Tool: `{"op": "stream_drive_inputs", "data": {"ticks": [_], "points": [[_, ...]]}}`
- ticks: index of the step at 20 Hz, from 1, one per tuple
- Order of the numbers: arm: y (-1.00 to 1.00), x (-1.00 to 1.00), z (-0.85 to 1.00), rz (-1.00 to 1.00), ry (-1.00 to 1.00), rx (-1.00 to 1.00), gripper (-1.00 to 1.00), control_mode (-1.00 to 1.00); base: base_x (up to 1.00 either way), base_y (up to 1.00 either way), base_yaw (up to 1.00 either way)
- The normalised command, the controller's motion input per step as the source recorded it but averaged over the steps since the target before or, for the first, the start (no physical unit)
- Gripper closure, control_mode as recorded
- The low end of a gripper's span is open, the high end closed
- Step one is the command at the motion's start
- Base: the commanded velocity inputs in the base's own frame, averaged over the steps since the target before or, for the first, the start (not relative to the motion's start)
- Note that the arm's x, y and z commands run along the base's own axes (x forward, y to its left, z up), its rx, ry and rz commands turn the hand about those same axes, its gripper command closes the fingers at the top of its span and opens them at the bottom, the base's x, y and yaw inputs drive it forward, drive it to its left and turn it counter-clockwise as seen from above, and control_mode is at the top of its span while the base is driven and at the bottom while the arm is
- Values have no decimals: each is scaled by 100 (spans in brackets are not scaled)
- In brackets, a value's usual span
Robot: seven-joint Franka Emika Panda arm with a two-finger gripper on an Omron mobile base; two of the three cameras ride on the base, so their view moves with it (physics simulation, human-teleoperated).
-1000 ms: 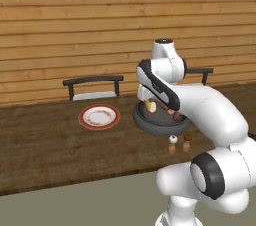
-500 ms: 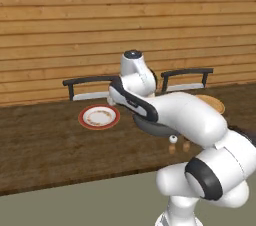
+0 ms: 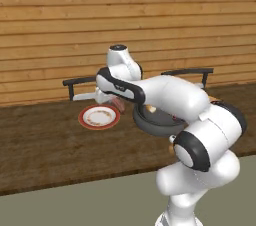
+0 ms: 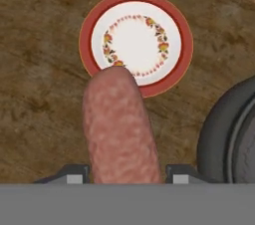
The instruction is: Place one bun and one sausage from the bowl on each plate.
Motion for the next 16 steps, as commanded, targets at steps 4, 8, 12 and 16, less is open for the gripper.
{"op": "stream_drive_inputs", "data": {"ticks": [4,8,12,16], "points": [[0,21,-41,2,23,0,100,-100,0,0,0],[15,41,-68,8,9,0,100,-100,0,0,0],[38,81,-18,5,10,0,100,-100,0,0,0],[41,78,-41,4,6,0,100,-100,0,0,0]]}}
